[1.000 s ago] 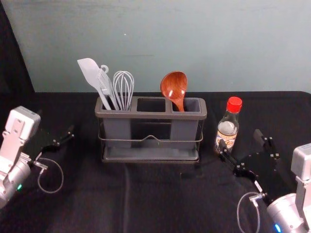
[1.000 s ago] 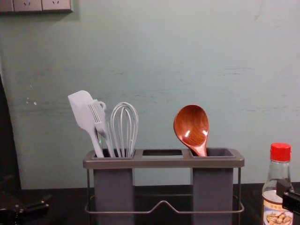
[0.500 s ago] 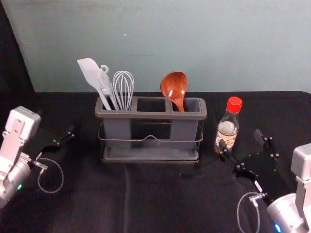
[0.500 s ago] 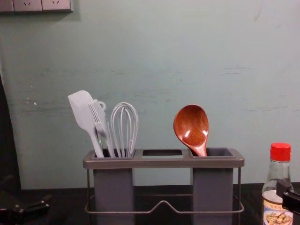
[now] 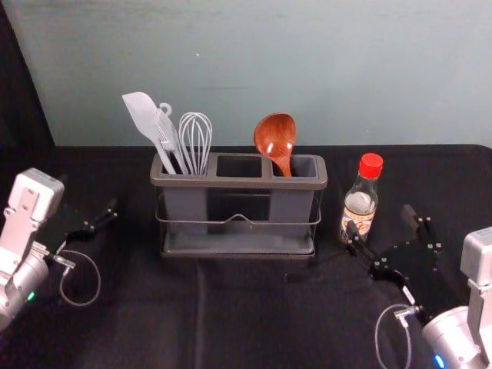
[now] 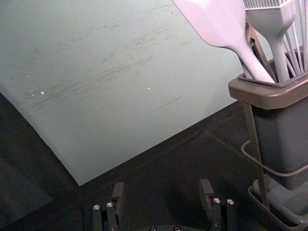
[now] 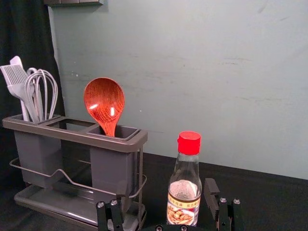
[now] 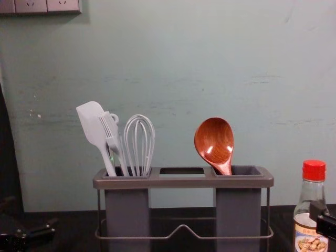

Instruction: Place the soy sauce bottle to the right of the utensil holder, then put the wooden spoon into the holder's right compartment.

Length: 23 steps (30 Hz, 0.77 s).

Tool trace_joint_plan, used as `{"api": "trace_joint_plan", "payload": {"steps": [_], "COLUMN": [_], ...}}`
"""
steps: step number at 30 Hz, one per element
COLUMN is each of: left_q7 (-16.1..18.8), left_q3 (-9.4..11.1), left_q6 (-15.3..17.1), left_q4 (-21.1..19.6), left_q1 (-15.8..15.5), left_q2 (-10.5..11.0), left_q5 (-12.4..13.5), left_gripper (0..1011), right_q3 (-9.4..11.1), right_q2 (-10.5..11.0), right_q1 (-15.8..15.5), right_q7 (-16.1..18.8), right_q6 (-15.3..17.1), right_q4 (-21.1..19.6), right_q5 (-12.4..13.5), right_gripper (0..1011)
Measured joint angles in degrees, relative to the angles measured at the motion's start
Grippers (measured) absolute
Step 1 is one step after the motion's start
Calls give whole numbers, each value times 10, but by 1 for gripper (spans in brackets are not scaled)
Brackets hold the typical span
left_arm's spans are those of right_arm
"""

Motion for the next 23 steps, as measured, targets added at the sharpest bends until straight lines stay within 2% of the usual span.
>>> {"api": "trace_joint_plan", "payload": {"steps": [23], "left_q7": [0], "left_q3": [0], "left_q6": [0], "left_q4": [0], "left_q1": [0], "left_q2": [0], "left_q5": [0], "left_gripper": [1011], "right_q3": [0], "right_q2": [0], "right_q1": [0], "right_q7": [0], "right_q6": [0], "right_q4": [0], "right_q5": [0], "right_gripper": [1002]}}
